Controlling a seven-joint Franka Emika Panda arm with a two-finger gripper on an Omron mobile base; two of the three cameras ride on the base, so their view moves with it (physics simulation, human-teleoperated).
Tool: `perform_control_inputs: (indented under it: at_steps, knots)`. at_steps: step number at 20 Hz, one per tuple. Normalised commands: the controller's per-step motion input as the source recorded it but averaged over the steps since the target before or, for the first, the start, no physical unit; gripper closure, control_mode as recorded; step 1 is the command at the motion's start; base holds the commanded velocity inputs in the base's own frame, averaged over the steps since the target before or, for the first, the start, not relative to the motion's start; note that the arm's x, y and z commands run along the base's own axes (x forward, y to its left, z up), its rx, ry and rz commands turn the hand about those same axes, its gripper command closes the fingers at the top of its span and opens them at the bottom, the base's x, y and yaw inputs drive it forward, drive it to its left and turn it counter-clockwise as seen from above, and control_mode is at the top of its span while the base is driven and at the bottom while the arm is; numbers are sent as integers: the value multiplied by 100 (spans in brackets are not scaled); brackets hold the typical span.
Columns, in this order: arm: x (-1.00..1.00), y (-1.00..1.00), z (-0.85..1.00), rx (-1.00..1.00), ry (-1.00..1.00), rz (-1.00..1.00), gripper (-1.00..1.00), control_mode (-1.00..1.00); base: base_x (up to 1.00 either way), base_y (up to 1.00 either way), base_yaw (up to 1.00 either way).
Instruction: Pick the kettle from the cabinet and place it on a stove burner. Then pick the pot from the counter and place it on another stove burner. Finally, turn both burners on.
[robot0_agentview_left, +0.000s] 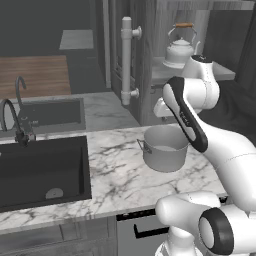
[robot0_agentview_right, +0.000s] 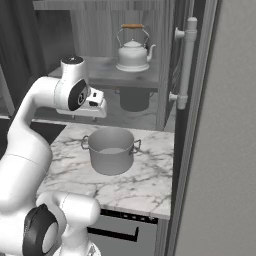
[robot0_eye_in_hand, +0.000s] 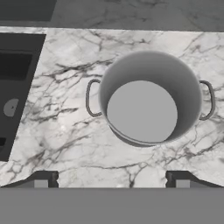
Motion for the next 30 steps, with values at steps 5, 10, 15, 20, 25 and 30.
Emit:
perform_control_inputs:
  at_steps: [5,10,15,20,25,30]
  knots:
    - [0,0,6,0,-5,-2,-100,-100,0,0,0]
    - [0,0,17,-1,-8,-6,-100,-100,0,0,0]
    - [-3,-3,19,-1,-9,-11,-100,-100,0,0,0]
    - [0,-12,22,0,-8,-10,-100,-100,0,0,0]
    - [0,-10,21,-1,-9,-4,-100,-100,0,0,0]
    - [-1,0,25,-3,-15,0,-100,-100,0,0,0]
